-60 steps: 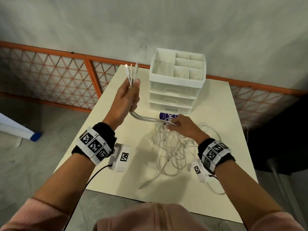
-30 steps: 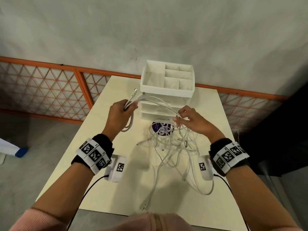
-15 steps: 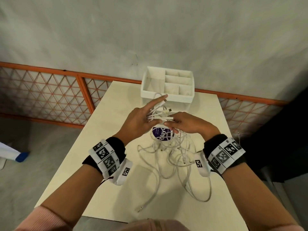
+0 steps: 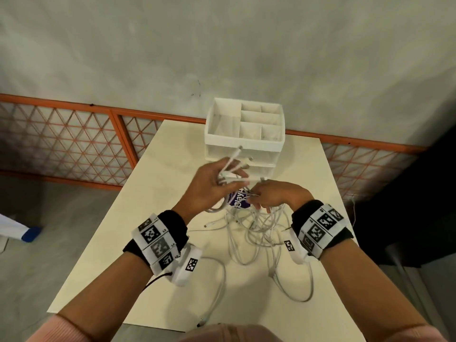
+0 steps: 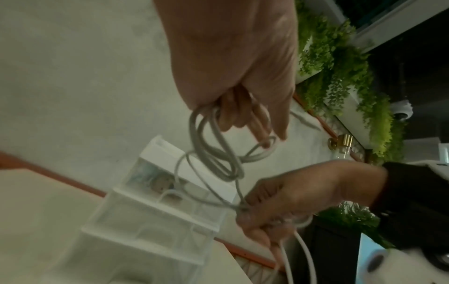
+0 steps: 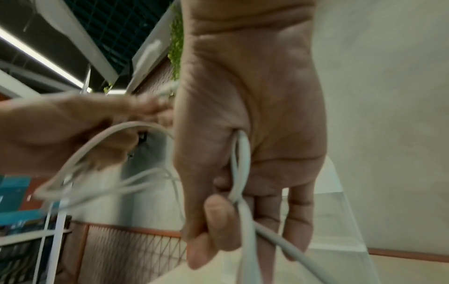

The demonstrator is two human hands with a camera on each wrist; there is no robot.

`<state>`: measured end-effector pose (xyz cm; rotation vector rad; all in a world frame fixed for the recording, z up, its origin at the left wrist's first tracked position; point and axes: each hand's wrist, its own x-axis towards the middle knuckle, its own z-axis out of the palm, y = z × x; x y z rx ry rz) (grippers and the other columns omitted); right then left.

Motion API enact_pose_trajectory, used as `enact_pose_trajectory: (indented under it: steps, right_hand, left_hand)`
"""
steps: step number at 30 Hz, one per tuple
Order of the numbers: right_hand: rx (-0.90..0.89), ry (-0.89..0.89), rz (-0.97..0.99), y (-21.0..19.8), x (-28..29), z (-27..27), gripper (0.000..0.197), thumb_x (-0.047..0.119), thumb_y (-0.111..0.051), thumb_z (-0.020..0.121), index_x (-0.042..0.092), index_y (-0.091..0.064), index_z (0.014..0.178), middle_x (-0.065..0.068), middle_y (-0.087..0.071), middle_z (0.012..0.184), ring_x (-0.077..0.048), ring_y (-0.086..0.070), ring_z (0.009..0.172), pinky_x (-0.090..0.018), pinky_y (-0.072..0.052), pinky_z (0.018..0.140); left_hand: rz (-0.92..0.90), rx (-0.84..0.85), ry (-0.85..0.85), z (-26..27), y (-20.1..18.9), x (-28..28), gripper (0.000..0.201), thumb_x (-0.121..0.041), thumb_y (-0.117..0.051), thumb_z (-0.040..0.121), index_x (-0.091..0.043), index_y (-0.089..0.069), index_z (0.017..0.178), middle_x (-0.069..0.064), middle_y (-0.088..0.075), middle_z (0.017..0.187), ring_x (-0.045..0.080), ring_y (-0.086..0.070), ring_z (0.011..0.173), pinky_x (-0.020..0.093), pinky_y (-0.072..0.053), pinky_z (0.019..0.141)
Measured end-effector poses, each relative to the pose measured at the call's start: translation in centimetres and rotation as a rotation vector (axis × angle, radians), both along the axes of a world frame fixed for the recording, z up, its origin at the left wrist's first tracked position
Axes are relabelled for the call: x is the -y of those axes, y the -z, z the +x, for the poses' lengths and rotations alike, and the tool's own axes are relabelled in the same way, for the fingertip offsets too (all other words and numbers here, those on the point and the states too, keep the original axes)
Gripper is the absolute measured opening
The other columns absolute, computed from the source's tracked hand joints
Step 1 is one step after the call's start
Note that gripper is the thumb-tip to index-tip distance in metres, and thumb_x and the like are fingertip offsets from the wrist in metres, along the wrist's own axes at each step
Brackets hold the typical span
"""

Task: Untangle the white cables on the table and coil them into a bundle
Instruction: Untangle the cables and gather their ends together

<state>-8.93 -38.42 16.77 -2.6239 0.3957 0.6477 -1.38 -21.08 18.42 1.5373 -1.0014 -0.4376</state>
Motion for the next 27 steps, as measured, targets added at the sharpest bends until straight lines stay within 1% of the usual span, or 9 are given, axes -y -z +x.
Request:
enact_pose_trajectory:
  steps: [3,7,10,12,14,16,20,24,27]
  right_hand:
    - [0.026,-0.048,0.085,-0.8,-0.2,0.2,0.018,0.012,-0.053,0.091,0.009,-0.067,0.080,-0.002,-0.071,0.070,-0.010,-0.058,0.055,-0.030,-0.048,0.067]
    - [0.105,-0.043,0.182,-2.0,0.0,-0.5,0.034,0.030,-0.053,0.094,0.024,-0.059,0.062,0.009,-0.053,0.041,-0.010,-0.058,0.058,-0.026,-0.039,0.065]
    - [0.131,-0.036,0.327,-2.3,-0.2,-1.0,0.028,0.028,-0.054,0.094,0.026,-0.065,0.067,0.012,-0.060,0.047,-0.016,-0.058,0.063,-0.030,-0.038,0.069]
    - [0.165,-0.006,0.390,-2.1,-0.5,-1.1,0.031,0.041,-0.051,0.093,0.023,-0.071,0.077,0.003,-0.069,0.067,-0.015,-0.057,0.064,-0.030,-0.038,0.068]
    - [0.248,0.101,0.436,-1.7,-0.5,-1.4,0.044,0.061,-0.042,0.089,0.029,-0.071,0.095,-0.008,-0.071,0.091,-0.016,-0.058,0.079,-0.029,-0.039,0.073]
    - [0.378,0.243,0.513,-1.4,-0.1,-1.6,0.058,0.074,-0.026,0.083,0.036,-0.067,0.096,0.000,-0.068,0.103,-0.013,-0.056,0.091,-0.028,-0.038,0.081]
    - [0.510,0.322,0.534,0.0,1.3,-2.6,0.072,0.068,-0.013,0.088,0.023,-0.068,0.078,-0.001,-0.056,0.067,-0.011,-0.049,0.065,-0.027,-0.036,0.071]
    - [0.542,0.316,0.493,2.6,2.2,-3.9,0.050,0.048,-0.036,0.096,0.011,-0.066,0.080,-0.002,-0.043,0.056,-0.010,-0.041,0.054,-0.026,-0.036,0.069]
    - [0.532,0.277,0.495,3.9,2.2,-3.6,0.020,0.033,-0.051,0.094,0.019,-0.064,0.102,0.005,-0.057,0.071,-0.007,-0.057,0.064,-0.026,-0.047,0.072]
  left_hand:
    - [0.194,0.152,0.033,0.6,2.1,0.6,0.036,0.000,-0.069,0.077,-0.017,-0.066,0.108,0.000,-0.069,0.099,0.015,-0.064,0.090,0.023,-0.049,0.083]
    - [0.317,0.298,0.072,1.8,3.4,0.7,0.035,-0.002,-0.065,0.080,-0.013,-0.064,0.114,-0.002,-0.066,0.098,0.016,-0.060,0.089,0.020,-0.046,0.080]
    - [0.313,0.369,0.112,2.3,3.7,1.0,0.028,-0.021,-0.074,0.077,-0.013,-0.066,0.102,-0.007,-0.061,0.088,0.020,-0.061,0.085,0.043,-0.050,0.080]
    - [0.323,0.417,0.094,2.9,3.7,1.3,0.021,-0.027,-0.069,0.079,-0.014,-0.066,0.095,-0.012,-0.055,0.081,0.019,-0.058,0.080,0.047,-0.050,0.076]
    - [0.324,0.424,0.085,3.5,3.0,1.5,0.022,-0.040,-0.061,0.078,-0.022,-0.064,0.090,-0.009,-0.058,0.081,0.019,-0.059,0.081,0.045,-0.050,0.076]
    - [0.300,0.423,0.081,4.2,1.9,1.5,0.021,-0.043,-0.062,0.078,-0.025,-0.064,0.088,-0.006,-0.063,0.082,0.019,-0.062,0.082,0.042,-0.050,0.077]
    - [0.145,0.445,-0.020,6.1,0.1,1.0,0.015,-0.022,-0.069,0.081,-0.010,-0.068,0.089,-0.003,-0.065,0.081,0.010,-0.062,0.077,0.036,-0.049,0.076]
    - [0.077,0.469,-0.085,7.2,-0.7,0.5,0.023,-0.024,-0.066,0.081,-0.003,-0.069,0.092,-0.003,-0.063,0.080,-0.001,-0.054,0.074,0.011,-0.040,0.068]
    - [0.083,0.461,-0.069,7.0,-0.8,0.6,0.024,-0.023,-0.066,0.082,-0.003,-0.070,0.094,0.000,-0.063,0.080,-0.005,-0.054,0.073,0.010,-0.038,0.067]
